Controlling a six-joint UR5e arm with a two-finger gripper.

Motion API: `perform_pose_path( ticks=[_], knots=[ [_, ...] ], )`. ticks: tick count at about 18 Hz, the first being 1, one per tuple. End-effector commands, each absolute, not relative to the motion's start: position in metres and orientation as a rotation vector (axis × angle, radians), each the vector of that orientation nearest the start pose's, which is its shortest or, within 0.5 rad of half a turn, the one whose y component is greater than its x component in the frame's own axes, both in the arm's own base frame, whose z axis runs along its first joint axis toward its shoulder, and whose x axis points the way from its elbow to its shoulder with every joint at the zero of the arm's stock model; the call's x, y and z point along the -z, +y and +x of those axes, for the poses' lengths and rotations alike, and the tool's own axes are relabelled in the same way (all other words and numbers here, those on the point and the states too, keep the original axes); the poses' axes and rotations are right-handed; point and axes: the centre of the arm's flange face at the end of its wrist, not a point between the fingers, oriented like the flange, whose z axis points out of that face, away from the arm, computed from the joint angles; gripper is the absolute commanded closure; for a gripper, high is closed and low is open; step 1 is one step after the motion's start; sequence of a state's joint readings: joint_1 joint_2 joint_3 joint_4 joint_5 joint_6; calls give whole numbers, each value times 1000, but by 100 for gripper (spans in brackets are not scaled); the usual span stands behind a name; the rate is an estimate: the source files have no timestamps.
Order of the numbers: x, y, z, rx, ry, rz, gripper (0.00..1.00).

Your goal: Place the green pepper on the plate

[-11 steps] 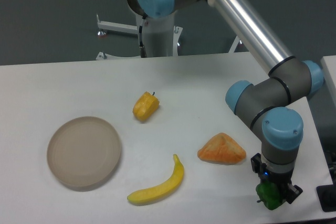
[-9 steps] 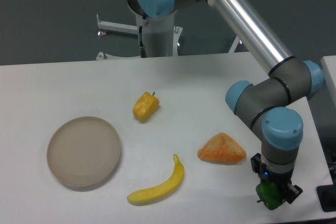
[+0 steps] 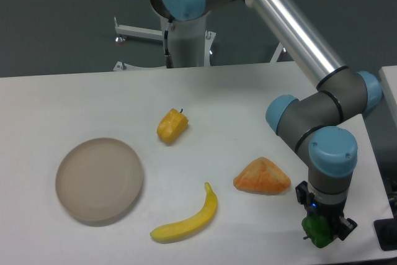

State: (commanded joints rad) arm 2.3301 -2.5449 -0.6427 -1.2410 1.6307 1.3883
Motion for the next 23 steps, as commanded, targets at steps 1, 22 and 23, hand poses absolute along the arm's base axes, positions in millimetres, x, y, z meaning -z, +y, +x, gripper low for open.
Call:
perform_pose_path(
  ticks=[1, 22, 23],
  knots=[
    [-321, 716, -502, -425, 906, -2885, 44],
    [-403, 744, -153, 77, 295, -2938, 45],
    [-397, 742, -140, 100, 263, -2955, 45]
  ],
)
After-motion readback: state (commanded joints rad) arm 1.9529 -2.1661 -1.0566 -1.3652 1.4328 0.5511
